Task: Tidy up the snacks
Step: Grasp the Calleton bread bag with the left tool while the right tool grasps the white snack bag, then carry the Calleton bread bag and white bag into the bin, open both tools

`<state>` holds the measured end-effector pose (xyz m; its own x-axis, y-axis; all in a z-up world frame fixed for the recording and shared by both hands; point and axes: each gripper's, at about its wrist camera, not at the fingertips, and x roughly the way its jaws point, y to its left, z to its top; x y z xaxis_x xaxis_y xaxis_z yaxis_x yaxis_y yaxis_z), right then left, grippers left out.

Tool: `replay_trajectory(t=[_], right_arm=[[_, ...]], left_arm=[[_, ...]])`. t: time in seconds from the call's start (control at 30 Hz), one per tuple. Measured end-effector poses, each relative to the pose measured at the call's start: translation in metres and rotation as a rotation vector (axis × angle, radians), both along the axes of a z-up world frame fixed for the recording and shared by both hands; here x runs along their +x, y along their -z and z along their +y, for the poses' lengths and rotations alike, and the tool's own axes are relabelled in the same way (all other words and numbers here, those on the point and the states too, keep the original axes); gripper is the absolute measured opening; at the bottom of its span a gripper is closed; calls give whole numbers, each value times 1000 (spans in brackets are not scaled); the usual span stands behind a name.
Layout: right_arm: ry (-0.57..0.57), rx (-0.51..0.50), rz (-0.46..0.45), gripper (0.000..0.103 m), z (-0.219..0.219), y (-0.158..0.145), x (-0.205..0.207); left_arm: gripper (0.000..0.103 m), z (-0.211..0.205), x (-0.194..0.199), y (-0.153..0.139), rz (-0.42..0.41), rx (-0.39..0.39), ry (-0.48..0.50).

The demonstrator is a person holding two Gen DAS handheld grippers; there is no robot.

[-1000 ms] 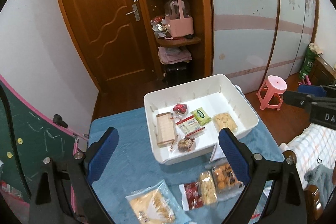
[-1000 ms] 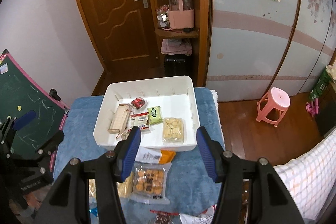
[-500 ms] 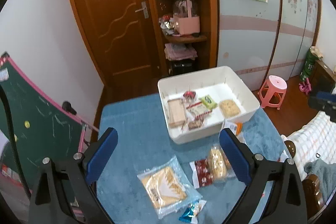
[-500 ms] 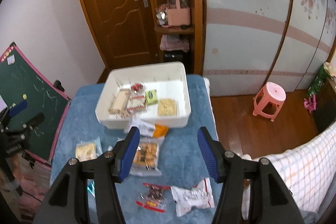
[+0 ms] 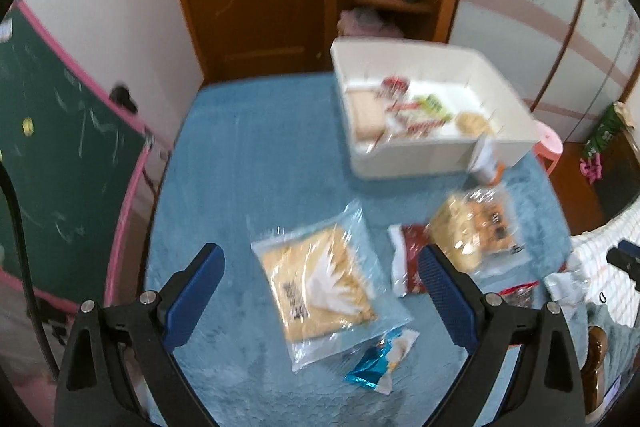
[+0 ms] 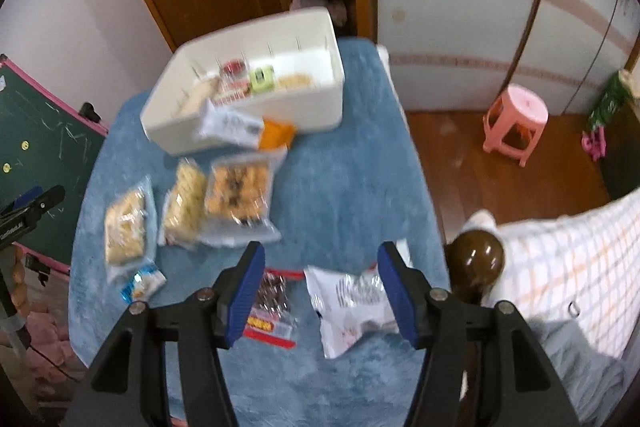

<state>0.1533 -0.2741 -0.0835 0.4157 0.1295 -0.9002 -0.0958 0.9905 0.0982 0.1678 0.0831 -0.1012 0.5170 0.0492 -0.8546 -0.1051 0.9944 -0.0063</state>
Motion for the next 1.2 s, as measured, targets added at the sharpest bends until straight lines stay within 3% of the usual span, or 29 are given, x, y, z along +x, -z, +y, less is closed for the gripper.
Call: replay_trajectory(t=[0.07,0.3,0.47,0.67,0.83,1.0,1.1,1.2], right_arm=[[21,21,22,80,-7,17,-2],[114,32,94,81,-31,61,-1],[122,6,137,82,-34,87,4],[78,-44,160,98,-20,112,4],[54,-180,155,98,-10,125,0],[78,-204,123,94,-12,129,-6],[95,-214,96,84,-14,128,-9],[126,-223,72,67,-16,125,-8]], left_arm=[[97,6,2,21,39,-26,-23],[97,24,15,81,143,-137,-89],[97,25,20,106,189,-179,-114],[97,15,27,123,218,-152,-121],[97,10,36,137,238,-106,-165],[103,8,43,155,255,-116,-205],[103,10,44,161,251,-140,-228],[103,5,44,162,236,-124,-227]])
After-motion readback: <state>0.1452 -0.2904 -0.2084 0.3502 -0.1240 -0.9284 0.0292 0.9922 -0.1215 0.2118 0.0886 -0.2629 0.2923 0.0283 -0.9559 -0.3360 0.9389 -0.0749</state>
